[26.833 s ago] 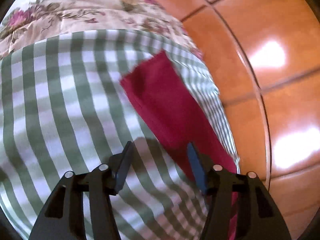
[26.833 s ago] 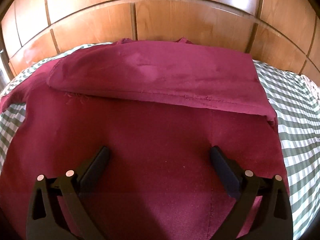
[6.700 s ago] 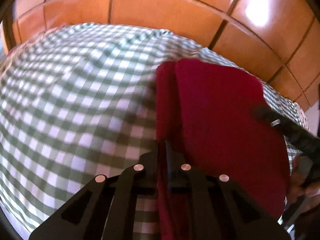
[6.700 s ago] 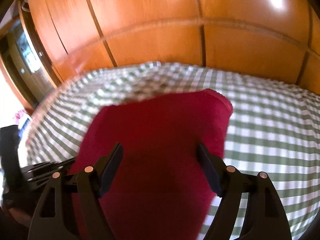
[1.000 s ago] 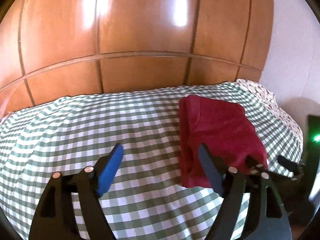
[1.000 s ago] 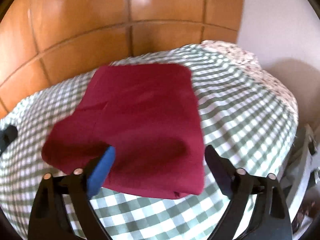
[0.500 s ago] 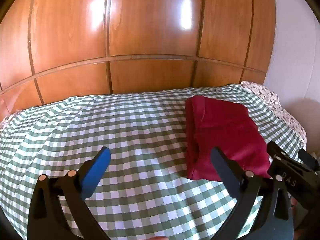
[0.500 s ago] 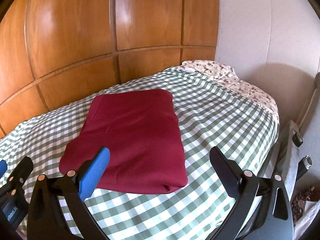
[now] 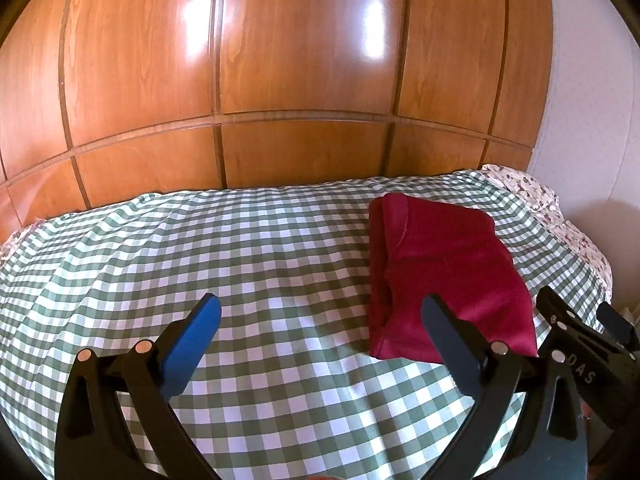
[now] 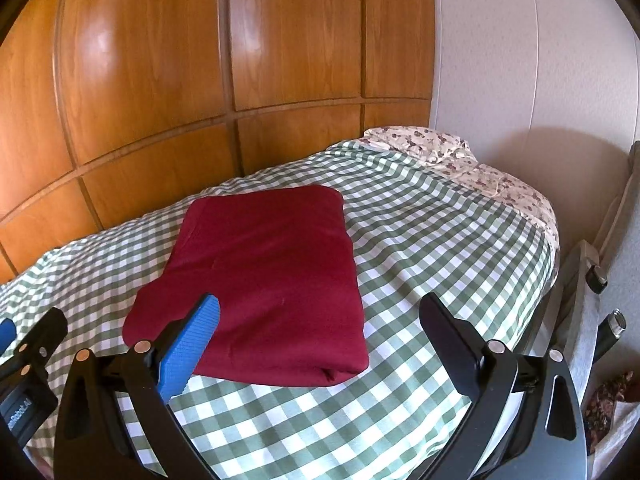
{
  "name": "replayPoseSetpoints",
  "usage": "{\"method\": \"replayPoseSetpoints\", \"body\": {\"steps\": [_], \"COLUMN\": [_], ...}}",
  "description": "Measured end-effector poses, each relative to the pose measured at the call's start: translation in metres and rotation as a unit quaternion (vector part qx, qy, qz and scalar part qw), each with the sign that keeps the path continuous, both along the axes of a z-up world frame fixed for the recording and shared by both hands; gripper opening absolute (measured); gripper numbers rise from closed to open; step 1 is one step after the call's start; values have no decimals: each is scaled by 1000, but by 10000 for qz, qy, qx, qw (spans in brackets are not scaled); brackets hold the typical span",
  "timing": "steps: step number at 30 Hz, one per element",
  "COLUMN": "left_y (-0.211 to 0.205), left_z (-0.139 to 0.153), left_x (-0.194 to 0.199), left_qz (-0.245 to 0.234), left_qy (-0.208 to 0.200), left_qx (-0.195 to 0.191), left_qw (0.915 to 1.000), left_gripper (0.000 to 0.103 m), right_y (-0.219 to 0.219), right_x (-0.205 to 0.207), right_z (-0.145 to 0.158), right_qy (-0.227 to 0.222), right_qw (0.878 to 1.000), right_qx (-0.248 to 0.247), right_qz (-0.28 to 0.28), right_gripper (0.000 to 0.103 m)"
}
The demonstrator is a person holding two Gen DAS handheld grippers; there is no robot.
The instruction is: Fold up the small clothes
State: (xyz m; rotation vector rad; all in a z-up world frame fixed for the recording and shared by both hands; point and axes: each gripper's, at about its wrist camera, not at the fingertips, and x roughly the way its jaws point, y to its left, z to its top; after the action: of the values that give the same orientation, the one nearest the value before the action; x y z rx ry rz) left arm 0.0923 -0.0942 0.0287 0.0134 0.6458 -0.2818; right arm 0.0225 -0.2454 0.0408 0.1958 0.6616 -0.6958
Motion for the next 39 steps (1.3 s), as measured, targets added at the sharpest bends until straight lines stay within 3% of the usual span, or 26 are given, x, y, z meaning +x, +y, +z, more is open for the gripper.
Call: {"method": "replayPoseSetpoints", "body": {"steps": [39], "left_y": [-5], "left_z": [0], "left_x": [0], "left_qz": [-34], "left_qy": [-1], "left_qx": [146], "left_qw": [9999], "left_gripper": [100], "right_y": [-2], "right_x": [3], "right_z": [-16], "right_qy": [74], "right_qw": [9997], "right_qx": [211], "right_qz": [72], "right_gripper": [99]}}
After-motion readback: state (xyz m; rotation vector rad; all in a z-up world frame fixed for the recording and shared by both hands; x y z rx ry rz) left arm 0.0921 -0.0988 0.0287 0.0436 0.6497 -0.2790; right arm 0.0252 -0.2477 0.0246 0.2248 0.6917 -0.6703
